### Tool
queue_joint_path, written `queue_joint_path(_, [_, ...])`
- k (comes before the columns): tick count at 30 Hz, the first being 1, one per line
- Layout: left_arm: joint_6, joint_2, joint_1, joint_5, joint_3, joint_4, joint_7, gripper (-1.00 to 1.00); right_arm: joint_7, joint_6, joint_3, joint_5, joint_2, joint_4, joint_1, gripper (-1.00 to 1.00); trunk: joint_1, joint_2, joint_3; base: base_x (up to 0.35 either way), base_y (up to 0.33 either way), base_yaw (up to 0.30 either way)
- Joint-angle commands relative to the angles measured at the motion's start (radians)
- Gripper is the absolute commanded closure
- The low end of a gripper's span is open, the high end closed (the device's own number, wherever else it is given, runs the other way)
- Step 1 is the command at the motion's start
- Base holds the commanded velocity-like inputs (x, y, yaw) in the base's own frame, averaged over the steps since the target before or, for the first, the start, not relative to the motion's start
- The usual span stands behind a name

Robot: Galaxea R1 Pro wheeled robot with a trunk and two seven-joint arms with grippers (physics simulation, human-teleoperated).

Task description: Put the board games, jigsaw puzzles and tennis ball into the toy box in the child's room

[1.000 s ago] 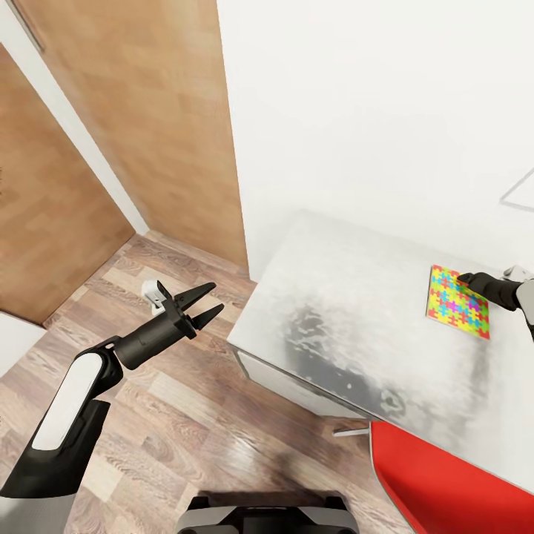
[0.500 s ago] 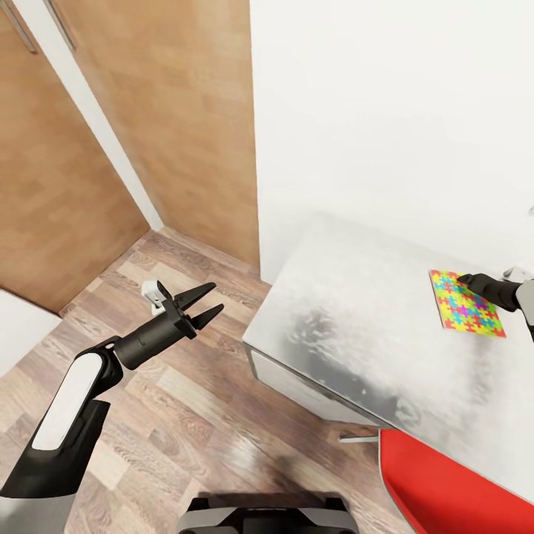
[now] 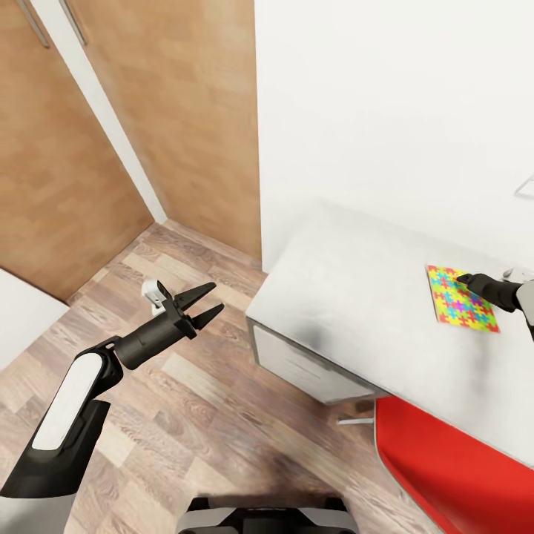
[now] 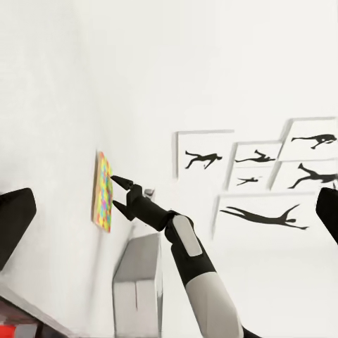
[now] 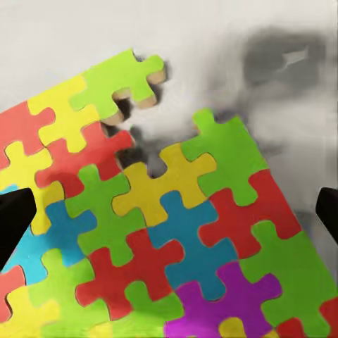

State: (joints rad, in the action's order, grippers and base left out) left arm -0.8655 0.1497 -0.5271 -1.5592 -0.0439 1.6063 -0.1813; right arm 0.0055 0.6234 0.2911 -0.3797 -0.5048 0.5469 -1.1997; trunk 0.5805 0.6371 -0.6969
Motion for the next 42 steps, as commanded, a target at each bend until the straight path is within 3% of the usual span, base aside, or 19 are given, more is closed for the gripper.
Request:
queue_joint_path(1, [-0.001, 0.001, -0.001, 0.004, -0.001, 0.000, -0.005, -1.00, -0.001, 0.006, 0.002, 0.008, 0.000, -0.015, 0.000, -1.00, 0.000, 0.001, -0.001, -0.310, 0.000, 0.002])
queue_joint_path(18, [-0.001, 0.000, -0.001, 0.004, -0.001, 0.000, -0.005, -1.00, 0.002, 0.007, 0.002, 0.008, 0.000, -0.012, 0.000, -1.00, 0.000, 0.001, -0.001, -0.286, 0.000, 0.001])
queue_joint_path(25, [-0.001, -0.002, -0.001, 0.004, -0.001, 0.000, -0.005, -1.00, 0.066, 0.016, 0.002, 0.009, -0.004, -0.004, -0.001, -1.00, 0.000, 0.001, -0.001, -0.068, 0.000, 0.000])
queue_joint_path(31, [-0.001, -0.004, -0.001, 0.004, -0.001, 0.000, -0.004, -1.00, 0.141, 0.070, 0.002, 0.012, -0.007, 0.028, -0.002, -1.00, 0.000, 0.001, -0.001, -0.022, 0.000, 0.000])
queue_joint_path(42, [-0.001, -0.005, -0.001, 0.004, -0.001, 0.000, -0.004, -1.00, 0.165, 0.107, 0.002, 0.013, -0.007, 0.050, -0.001, -1.00, 0.000, 0.001, -0.001, -0.005, 0.000, 0.020])
